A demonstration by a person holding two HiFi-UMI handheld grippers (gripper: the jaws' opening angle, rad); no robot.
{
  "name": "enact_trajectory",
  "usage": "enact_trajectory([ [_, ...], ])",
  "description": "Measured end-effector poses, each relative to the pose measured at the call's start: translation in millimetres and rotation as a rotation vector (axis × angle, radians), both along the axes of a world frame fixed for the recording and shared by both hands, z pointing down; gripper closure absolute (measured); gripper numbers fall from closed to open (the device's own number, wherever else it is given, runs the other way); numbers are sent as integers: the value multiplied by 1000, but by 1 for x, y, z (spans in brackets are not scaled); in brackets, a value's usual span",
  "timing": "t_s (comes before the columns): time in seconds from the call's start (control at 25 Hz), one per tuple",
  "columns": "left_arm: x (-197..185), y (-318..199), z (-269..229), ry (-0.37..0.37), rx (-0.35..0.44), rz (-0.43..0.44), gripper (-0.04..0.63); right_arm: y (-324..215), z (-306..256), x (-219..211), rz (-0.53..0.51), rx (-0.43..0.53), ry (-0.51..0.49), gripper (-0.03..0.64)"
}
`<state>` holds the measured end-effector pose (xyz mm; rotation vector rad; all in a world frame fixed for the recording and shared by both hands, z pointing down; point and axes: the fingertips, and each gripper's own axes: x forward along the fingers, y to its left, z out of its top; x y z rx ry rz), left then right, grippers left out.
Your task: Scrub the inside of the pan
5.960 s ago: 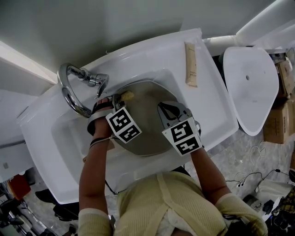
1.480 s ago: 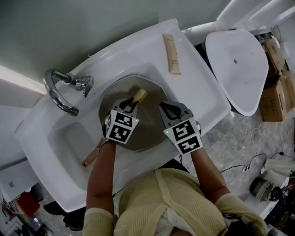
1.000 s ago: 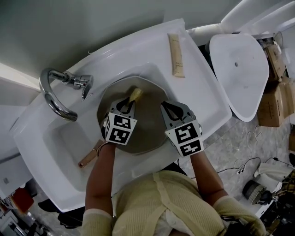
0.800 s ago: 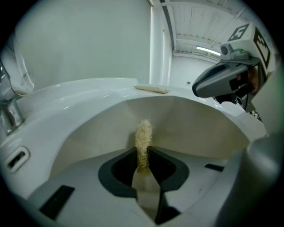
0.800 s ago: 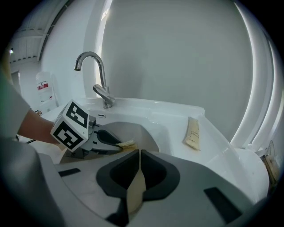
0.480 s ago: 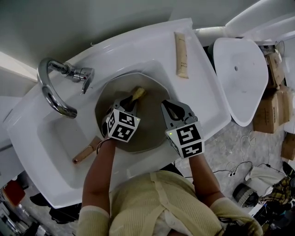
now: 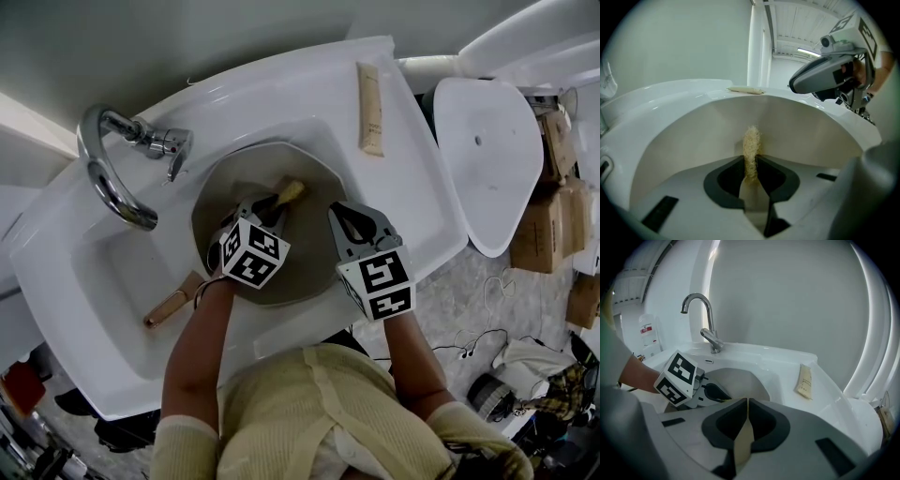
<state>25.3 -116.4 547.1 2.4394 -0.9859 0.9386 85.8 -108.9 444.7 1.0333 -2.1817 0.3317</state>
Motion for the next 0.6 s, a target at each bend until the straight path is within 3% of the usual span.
enact_trajectory([
  [0.6,26,33,0,-9,-23,176,474,10,-4,9,7,7,26,588],
])
